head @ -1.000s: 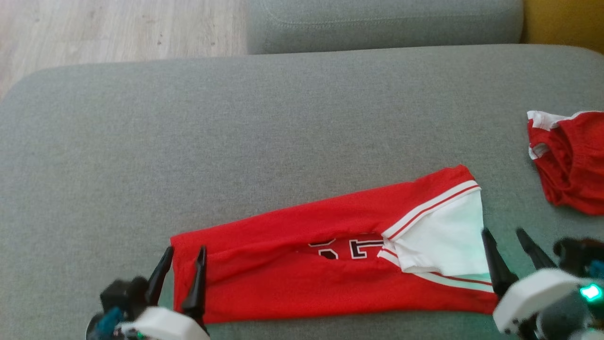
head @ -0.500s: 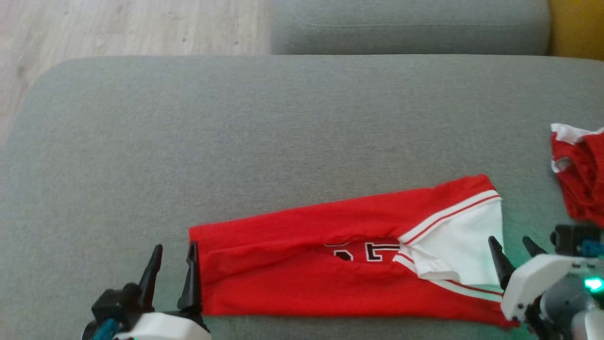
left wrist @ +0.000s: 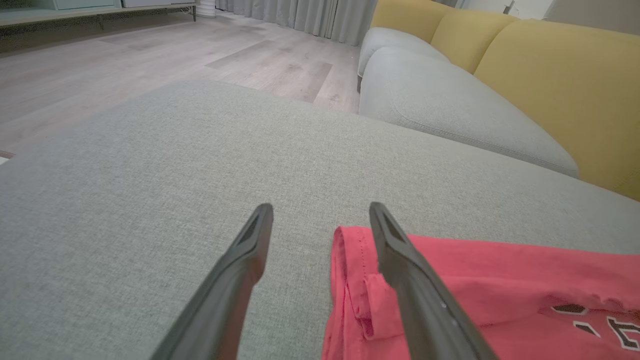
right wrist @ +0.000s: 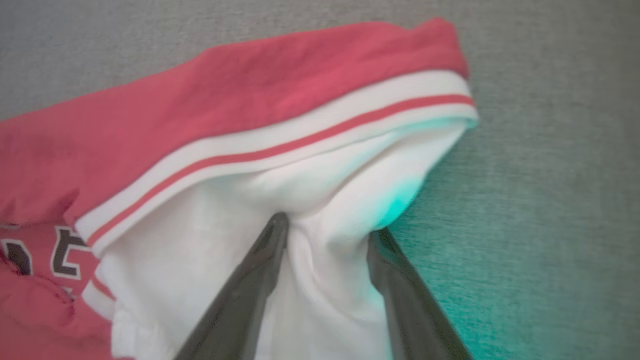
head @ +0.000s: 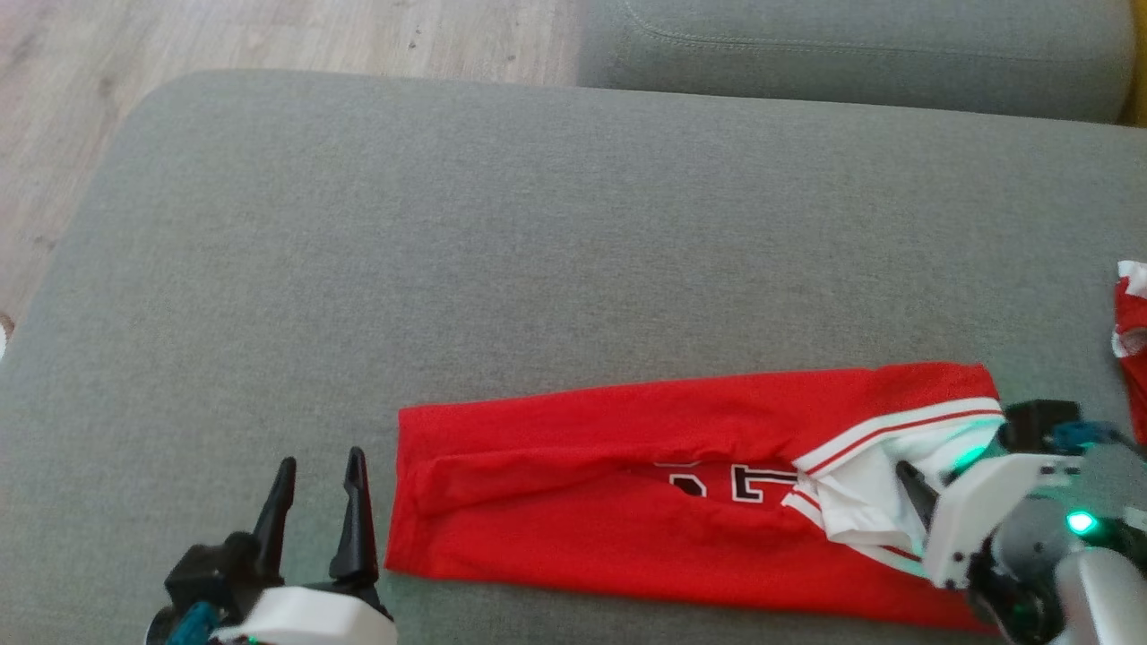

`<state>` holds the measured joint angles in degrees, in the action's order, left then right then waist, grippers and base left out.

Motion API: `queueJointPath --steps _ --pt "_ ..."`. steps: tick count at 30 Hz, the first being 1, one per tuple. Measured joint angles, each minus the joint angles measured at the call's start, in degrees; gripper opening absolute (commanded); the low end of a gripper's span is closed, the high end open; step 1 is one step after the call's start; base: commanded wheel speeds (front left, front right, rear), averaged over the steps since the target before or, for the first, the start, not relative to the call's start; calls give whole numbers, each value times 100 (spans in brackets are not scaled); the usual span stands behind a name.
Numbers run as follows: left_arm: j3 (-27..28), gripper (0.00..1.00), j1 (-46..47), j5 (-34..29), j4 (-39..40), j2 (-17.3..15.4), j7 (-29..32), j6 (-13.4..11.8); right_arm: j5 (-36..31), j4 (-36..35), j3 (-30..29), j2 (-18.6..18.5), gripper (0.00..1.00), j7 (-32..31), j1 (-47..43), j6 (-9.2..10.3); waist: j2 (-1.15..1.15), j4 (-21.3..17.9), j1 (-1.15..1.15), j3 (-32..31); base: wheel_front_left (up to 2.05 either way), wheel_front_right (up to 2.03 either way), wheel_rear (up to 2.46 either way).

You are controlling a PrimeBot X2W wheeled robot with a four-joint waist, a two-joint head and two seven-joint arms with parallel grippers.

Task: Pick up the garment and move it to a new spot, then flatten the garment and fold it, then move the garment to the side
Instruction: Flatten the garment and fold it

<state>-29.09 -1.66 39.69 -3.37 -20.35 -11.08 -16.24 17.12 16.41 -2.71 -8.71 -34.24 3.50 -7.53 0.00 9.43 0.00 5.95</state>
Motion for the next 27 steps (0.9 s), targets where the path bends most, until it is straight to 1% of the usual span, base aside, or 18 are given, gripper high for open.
queueJointPath --steps 1,2,3,6,9,12,14,18,21,23,27 --pt "11 100 -2 0 8 -2 -1 -31 19 -5 109 -13 34 1 5 0 0 -16 0 -5 0 0 0" --pt "26 100 -2 0 14 -5 -2 -41 19 -14 211 -21 22 5 17 0 0 -40 0 -7 0 0 0" --pt "38 100 -2 0 20 -10 -8 -42 8 -12 278 -21 0 56 37 0 0 -71 0 -10 0 0 0" --pt "62 100 -1 -1 71 -15 -9 -96 -126 52 347 -22 0 278 76 0 0 -189 0 -22 0 0 0" --pt "71 100 1 -42 157 -19 -9 -101 -210 82 227 -74 0 410 191 0 0 -399 0 -60 0 0 0" --pt "67 100 2 -42 172 -18 -9 -141 -210 -76 33 -243 0 452 232 0 0 -578 0 -101 0 0 0" --pt "58 100 1 -42 174 -15 -9 -142 -210 -233 -172 -426 0 446 232 0 0 -702 0 -131 0 0 0" --pt "8 100 3 -42 177 -12 -9 -141 -210 -592 -557 -646 0 290 186 0 0 -922 0 -185 0 0 0" --pt "-40 100 3 -42 169 -8 -9 -140 -192 -878 -634 -611 0 188 91 0 0 -1016 0 -226 0 0 0" --pt "-51 100 4 -42 163 -4 -8 -138 -135 -1118 -583 -514 0 155 2 0 0 -1033 0 -262 0 0 0" --pt "-80 100 3 -42 134 0 0 -114 8 -1604 -168 -290 0 91 -127 0 0 -994 0 -351 0 0 0"
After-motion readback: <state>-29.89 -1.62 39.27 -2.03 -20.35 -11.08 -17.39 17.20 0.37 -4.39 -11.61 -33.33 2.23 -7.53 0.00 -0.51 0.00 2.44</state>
